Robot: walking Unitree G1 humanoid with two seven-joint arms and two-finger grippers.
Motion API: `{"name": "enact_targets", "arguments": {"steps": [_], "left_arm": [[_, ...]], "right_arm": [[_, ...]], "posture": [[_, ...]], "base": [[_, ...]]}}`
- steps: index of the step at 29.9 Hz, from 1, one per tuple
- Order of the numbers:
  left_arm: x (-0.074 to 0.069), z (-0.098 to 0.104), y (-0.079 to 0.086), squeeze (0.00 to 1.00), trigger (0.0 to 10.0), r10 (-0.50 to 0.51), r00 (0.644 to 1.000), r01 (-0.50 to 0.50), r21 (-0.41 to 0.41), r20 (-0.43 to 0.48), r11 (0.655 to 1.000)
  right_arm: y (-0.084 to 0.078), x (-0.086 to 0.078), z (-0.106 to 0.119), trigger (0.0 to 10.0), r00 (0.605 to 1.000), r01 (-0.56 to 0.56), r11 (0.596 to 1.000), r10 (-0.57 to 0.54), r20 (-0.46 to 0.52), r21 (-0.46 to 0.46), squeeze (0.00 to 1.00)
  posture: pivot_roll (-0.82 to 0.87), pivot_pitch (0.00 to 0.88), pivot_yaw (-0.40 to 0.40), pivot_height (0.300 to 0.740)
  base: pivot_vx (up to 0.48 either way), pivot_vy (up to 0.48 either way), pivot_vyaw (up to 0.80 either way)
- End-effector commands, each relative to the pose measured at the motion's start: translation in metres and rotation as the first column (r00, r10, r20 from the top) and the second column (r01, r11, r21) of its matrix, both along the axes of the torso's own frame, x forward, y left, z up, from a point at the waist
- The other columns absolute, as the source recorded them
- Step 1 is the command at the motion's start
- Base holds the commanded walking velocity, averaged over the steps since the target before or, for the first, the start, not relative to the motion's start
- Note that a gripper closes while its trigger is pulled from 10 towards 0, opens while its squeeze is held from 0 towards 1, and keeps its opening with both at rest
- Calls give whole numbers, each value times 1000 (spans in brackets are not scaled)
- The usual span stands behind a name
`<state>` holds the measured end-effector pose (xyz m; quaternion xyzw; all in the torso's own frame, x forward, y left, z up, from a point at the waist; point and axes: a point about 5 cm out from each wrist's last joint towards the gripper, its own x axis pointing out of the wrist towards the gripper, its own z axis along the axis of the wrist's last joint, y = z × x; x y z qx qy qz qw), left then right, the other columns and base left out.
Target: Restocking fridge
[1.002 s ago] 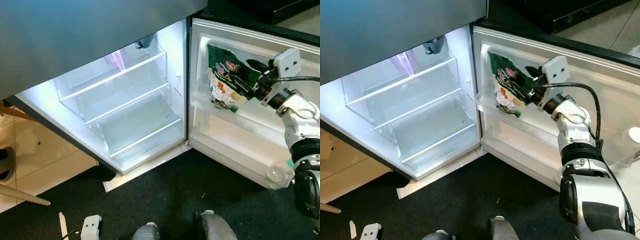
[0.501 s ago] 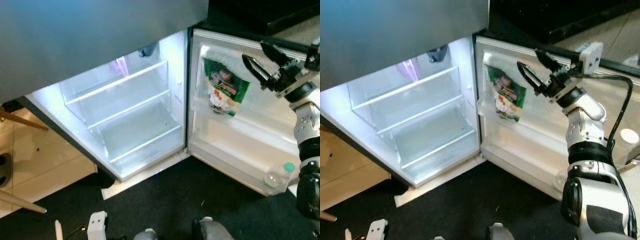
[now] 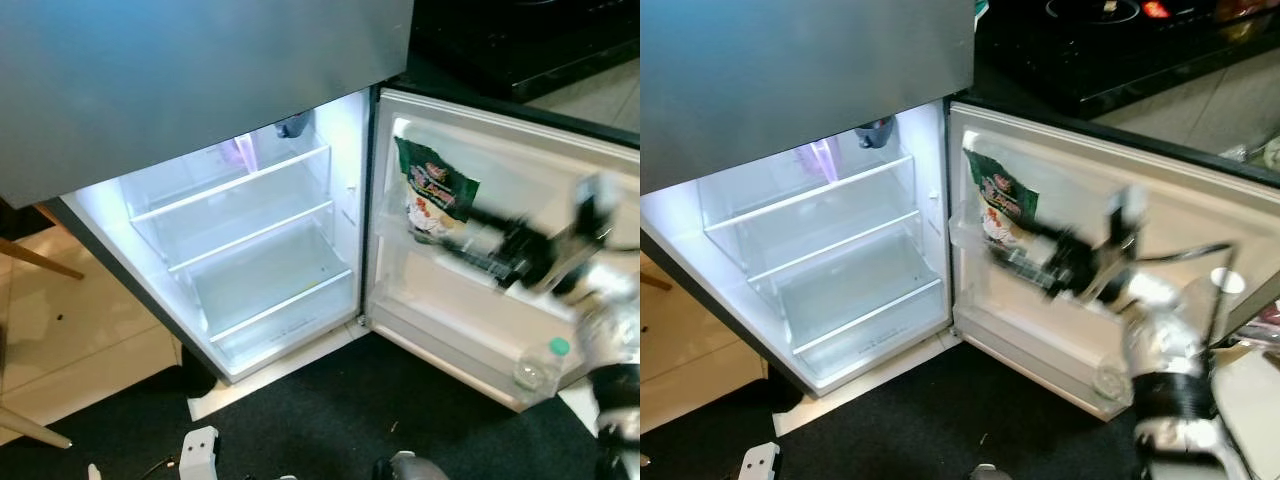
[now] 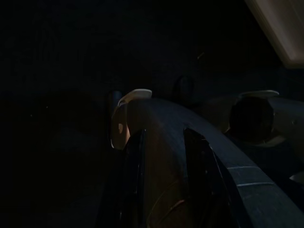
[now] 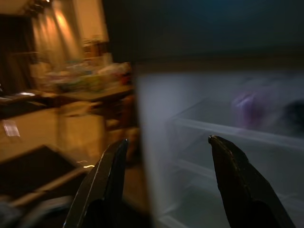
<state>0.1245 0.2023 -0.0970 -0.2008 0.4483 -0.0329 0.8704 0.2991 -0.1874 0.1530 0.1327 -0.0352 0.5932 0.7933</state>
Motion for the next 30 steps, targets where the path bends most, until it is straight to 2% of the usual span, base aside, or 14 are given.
{"name": "enact_targets", "arguments": {"steps": [1, 6, 9, 12, 15, 16, 17, 18, 19, 21, 23, 24, 29, 30], "left_arm": [[-9, -3, 1, 0, 10000, 40, 998, -40, 0, -39, 999], [-6, -3, 2, 0, 10000, 51, 998, -51, 15, -45, 999], [-1, -2, 1, 0, 10000, 73, 996, -72, 32, -41, 997], [1, -2, 1, 0, 10000, 83, 996, -82, 36, -39, 996], [6, -2, 1, 0, 10000, 123, 992, -121, 50, -38, 991], [6, -2, 1, 0, 10000, 123, 992, -121, 50, -38, 991], [6, -1, 1, 0, 10000, 130, 991, -128, 56, -38, 990], [6, -1, 1, 0, 10000, 130, 991, -128, 56, -38, 990], [6, -2, 3, 0, 10000, 142, 989, -139, 80, -45, 987], [6, -2, 3, 0, 10000, 142, 989, -139, 80, -45, 987], [5, -2, 5, 0, 10000, 151, 987, -145, 101, -54, 984], [5, -2, 5, 0, 10000, 151, 987, -145, 101, -54, 984], [3, -2, 11, 0, 10000, 169, 984, -160, 129, -63, 979], [2, -2, 12, 0, 10000, 162, 985, -151, 137, -67, 979]], "right_arm": [[10, -8, -12, 10000, 997, -58, 998, 57, -58, -9, 0], [22, -24, -57, 10000, 967, -99, 994, 88, -238, -36, 0], [21, -35, -109, 10000, 910, -34, 984, -42, -412, -174, 0], [18, -38, -127, 10000, 869, 37, 973, -144, -474, -227, 0], [3, -62, -177, 10000, 608, 279, 875, -481, -632, -397, 0], [3, -62, -177, 10000, 608, 279, 875, -481, -632, -397, 0], [-2, -71, -187, 10000, 531, 320, 831, -554, -641, -454, 0], [-2, -71, -187, 10000, 531, 320, 831, -554, -641, -454, 0], [-17, -91, -206, 10000, 342, 392, 718, -694, -633, -575, 0], [-17, -91, -206, 10000, 342, 392, 718, -694, -633, -575, 0], [-27, -108, -219, 10000, 225, 401, 636, -766, -602, -659, 0], [-27, -108, -219, 10000, 225, 401, 636, -766, -602, -659, 0], [-39, -139, -236, 10000, 124, 307, 498, -866, -485, -811, 0], [-45, -148, -240, 10000, 99, 263, 434, -901, -423, -862, 0]], "posture": [[-62, 48, 37, 740], [-67, 30, 30, 740], [-64, 1, 12, 740], [-60, 0, 6, 740], [-54, 0, -7, 740], [-54, 0, -7, 740], [-51, 0, -9, 740], [-51, 0, -9, 740], [-55, 0, -11, 740], [-55, 0, -11, 740], [-50, 0, -15, 740], [-50, 0, -15, 740], [-47, 0, -13, 740], [-43, 0, -1, 740]], "base": [[0, 0, 0], [0, 0, 0], [0, 0, 0], [0, 0, 0], [0, 0, 0], [0, 0, 0], [0, 0, 0], [0, 0, 0], [0, 0, 0], [0, 0, 0], [0, 0, 0], [0, 0, 0], [0, 0, 0], [0, 0, 0]]}}
